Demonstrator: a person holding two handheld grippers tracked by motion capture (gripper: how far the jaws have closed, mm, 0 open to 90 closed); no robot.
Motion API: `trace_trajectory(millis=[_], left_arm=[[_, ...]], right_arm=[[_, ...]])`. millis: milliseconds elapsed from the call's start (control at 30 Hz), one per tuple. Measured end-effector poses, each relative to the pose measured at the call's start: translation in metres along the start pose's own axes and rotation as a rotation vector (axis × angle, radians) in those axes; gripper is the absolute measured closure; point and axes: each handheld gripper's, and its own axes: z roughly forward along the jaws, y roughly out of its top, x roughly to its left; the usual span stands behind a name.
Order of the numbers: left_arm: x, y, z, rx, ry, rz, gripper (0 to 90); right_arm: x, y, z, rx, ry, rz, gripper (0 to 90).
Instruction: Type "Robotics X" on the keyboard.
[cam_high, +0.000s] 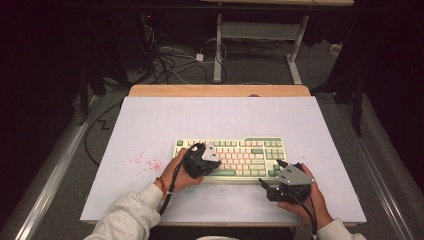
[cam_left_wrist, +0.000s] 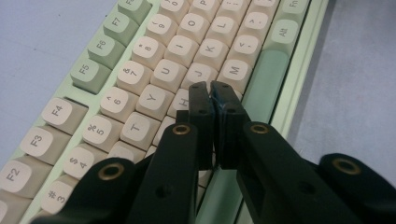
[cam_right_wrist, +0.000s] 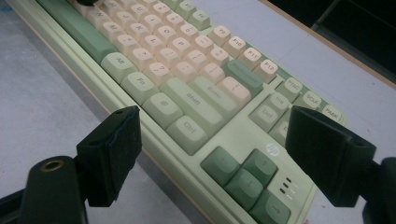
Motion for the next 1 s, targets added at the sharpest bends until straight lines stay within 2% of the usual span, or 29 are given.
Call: trace_trajectory(millis=[167,433,800,1000], left_arm=[[-0.002,0.001,0.001,-0.011,0.010,0.007,86.5],[-0.001,-0.001,-0.014,-0.047,0.054,0.028,81.7],[0.001,-0.006,-0.032,-0.090,0.115,0.040,63.8],[-0.001,-0.011,-0.041,-0.135,0.152,0.038,47.3]], right_arm=[[0.001,0.000,0.000,0.004,-0.002,-0.003,19.5],[-0.001,0.000,-0.001,0.002,-0.008,0.001,19.7],[-0.001,-0.001,-0.001,0.007,0.004,-0.004,19.7],[-0.001,-0.001,-0.001,0.006,0.002,-0.003,19.7]])
